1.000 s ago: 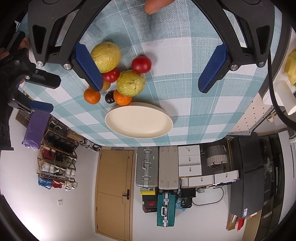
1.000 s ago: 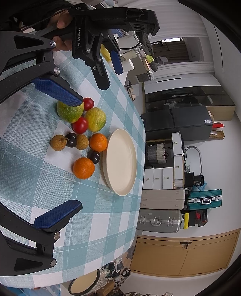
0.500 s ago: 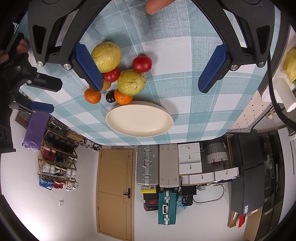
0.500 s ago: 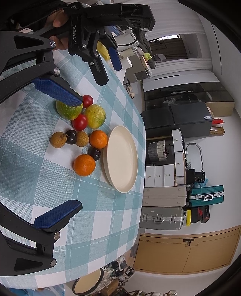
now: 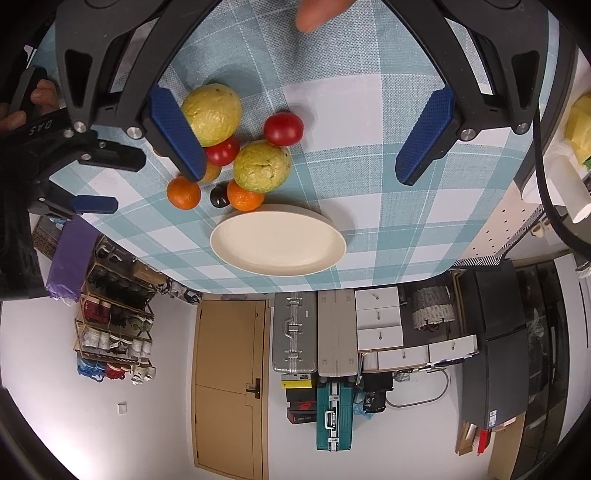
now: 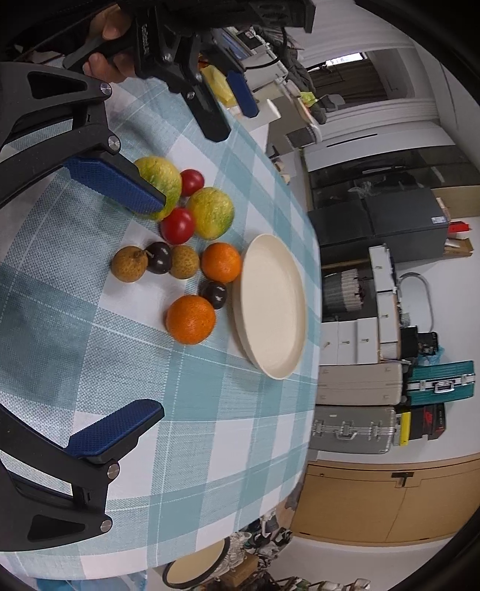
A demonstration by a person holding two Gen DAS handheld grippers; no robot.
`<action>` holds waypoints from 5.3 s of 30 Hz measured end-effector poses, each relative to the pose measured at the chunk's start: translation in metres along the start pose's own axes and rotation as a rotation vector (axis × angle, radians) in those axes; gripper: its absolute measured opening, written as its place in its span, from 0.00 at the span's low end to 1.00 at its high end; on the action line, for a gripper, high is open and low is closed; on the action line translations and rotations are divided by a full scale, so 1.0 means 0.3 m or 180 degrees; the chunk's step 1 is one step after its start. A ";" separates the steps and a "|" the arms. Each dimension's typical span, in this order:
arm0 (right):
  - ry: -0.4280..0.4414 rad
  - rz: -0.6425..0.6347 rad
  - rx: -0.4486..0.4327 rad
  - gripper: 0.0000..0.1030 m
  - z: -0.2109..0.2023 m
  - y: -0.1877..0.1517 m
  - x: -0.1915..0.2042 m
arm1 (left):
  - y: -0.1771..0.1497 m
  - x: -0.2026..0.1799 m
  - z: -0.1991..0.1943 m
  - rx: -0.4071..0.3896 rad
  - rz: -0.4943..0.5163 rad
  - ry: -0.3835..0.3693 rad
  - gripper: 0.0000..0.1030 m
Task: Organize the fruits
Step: 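Lower the right gripper onto the small brown longan and close it, then close the left gripper on the green-yellow citrus while the right gripper holds the longan, then lift and carry the citrus and longan over the cream plate with both grippers, then open the left gripper over the plate while the right gripper releases the longan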
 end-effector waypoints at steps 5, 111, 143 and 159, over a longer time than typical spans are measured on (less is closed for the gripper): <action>0.0190 -0.0057 0.0180 0.88 0.035 -0.015 0.024 | -0.018 -0.022 0.024 0.0222 0.0092 -0.0126 0.99; 0.0239 0.0323 -0.0365 0.26 0.047 0.224 -0.096 | 0.237 -0.008 0.225 0.0200 -0.0283 -0.0379 0.44; 0.0176 0.0477 -0.0088 0.26 0.329 0.256 -0.191 | 0.216 -0.008 0.538 0.0411 -0.0307 -0.0298 0.45; 0.0074 0.0460 -0.0121 0.72 0.322 0.256 -0.190 | 0.212 -0.003 0.535 0.0360 -0.0267 -0.0315 0.45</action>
Point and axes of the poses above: each gripper's, at about its wrist camera, not at the fingertips, and z roughly the way its jaws point, x to its left, y to its top, the point moved 3 cm from there along z, roughly the way its jaws point, and after that the axes turned 13 degrees about -z, right-handed, at the moved point
